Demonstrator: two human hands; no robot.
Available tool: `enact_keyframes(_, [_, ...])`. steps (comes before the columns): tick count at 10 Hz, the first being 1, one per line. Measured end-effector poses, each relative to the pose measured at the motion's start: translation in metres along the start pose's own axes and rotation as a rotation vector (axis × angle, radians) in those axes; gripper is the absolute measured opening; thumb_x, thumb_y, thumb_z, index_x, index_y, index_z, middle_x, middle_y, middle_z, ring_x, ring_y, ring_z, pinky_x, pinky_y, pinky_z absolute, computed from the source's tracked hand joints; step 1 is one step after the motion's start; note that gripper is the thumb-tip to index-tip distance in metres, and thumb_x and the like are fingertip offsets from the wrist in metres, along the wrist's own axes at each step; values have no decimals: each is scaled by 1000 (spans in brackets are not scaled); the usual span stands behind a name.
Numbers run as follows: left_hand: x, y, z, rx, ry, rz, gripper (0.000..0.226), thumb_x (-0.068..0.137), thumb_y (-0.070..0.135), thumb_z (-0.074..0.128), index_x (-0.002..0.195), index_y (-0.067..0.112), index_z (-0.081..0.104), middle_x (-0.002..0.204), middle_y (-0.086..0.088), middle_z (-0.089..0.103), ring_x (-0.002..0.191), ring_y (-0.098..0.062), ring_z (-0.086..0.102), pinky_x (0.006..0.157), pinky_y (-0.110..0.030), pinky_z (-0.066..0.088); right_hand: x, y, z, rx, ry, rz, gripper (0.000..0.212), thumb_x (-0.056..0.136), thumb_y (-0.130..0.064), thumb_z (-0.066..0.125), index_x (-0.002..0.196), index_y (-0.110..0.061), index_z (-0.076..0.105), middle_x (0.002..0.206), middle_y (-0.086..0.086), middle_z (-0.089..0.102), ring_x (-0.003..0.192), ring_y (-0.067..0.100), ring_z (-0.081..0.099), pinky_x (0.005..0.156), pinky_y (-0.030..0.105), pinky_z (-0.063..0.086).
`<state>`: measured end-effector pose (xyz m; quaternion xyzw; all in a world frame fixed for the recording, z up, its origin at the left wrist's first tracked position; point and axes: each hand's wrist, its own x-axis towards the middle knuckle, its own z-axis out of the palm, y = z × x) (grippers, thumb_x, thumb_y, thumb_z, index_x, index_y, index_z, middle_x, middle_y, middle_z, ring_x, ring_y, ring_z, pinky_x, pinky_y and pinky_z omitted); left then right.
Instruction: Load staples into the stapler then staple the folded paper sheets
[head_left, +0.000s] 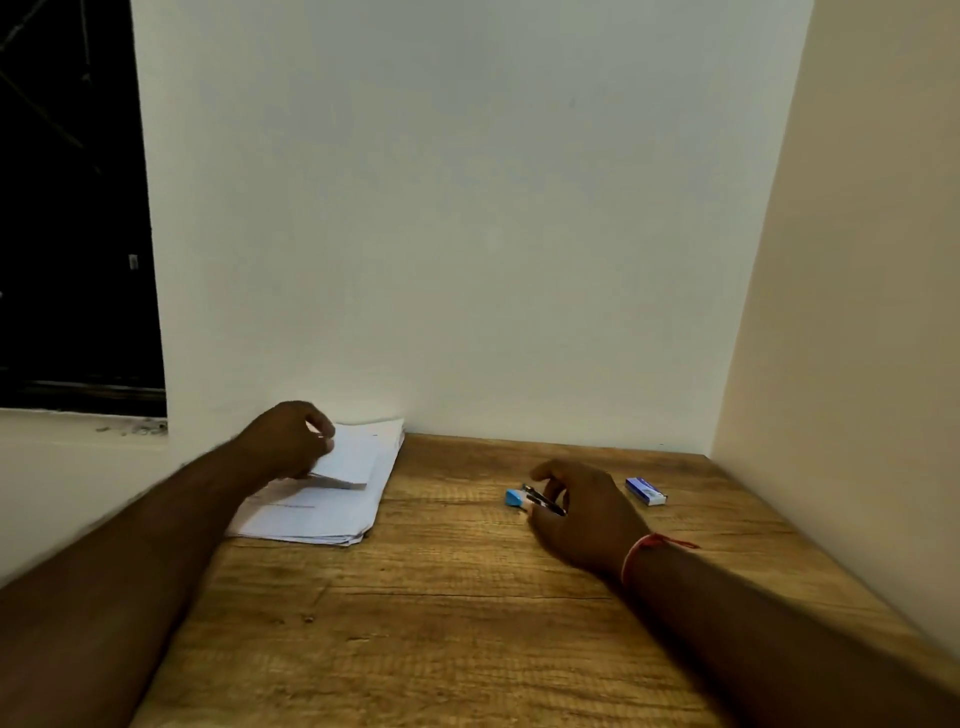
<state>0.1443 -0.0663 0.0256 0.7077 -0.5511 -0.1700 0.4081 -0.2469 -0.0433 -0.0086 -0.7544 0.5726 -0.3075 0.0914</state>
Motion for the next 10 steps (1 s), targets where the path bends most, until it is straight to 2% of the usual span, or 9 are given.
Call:
enact_keyframes(1, [1,-5,2,215,-41,20,4,96,2,79,94,5,82,78,-10,76,61,-19,62,55,-24,42,4,9,1,-19,112,82,44,92,-33,83,134,-31,69,113,-10,70,92,3,64,80,22,54])
enact_keyframes(2, [1,-1,7,336,-80,52,3,93,13,83,91,11,83,94,-7,83,85,-23,73,73,-27,51,7,17,0,-41,189,139,44,89,-27,82,132,-25,69,119,-4,69,99,10,66,90,32,60])
enact_keyframes(3, [3,2,15,460,-97,80,12,93,27,85,96,15,84,104,-5,85,106,-25,77,89,-31,58,10,27,-3,-73,238,159,40,88,-21,78,128,-22,70,126,0,66,111,18,67,99,36,59])
enact_keyframes(4, [8,5,24,430,-23,154,25,94,45,85,99,21,80,120,-3,80,115,-25,72,96,-36,57,13,39,-7,-113,265,192,43,88,-20,81,129,-24,69,134,1,63,126,23,63,108,36,56])
enact_keyframes(5, [6,12,41,391,32,271,43,95,60,79,120,26,76,128,-3,76,120,-25,70,98,-40,57,17,49,-9,-206,284,237,51,89,-28,84,137,-29,66,141,1,60,136,25,54,120,41,47])
enact_keyframes(6, [-11,26,62,379,61,407,60,94,72,72,138,30,71,140,-2,72,129,-28,69,105,-46,57,15,50,-12,-336,307,196,58,90,-41,79,144,-31,60,146,0,55,140,26,49,121,46,38])
enact_keyframes(7, [-34,42,80,414,64,516,76,95,78,66,153,30,61,156,0,65,142,-29,62,116,-47,50,9,50,-9,-353,311,83,68,91,-55,77,151,-32,55,155,-3,50,148,23,41,122,48,33])
enact_keyframes(8, [-53,54,101,497,87,577,86,99,78,58,163,21,51,164,-5,59,153,-29,52,126,-46,38,6,47,-2,-395,316,-78,80,89,-72,70,154,-28,55,166,-2,45,159,22,32,126,49,28])
enact_keyframes(10, [-97,52,137,599,58,636,103,101,83,24,171,7,34,177,-13,40,169,-30,28,139,-50,18,-12,44,0,-437,243,-378,88,99,-78,47,166,-20,43,183,0,23,172,18,5,134,56,20])
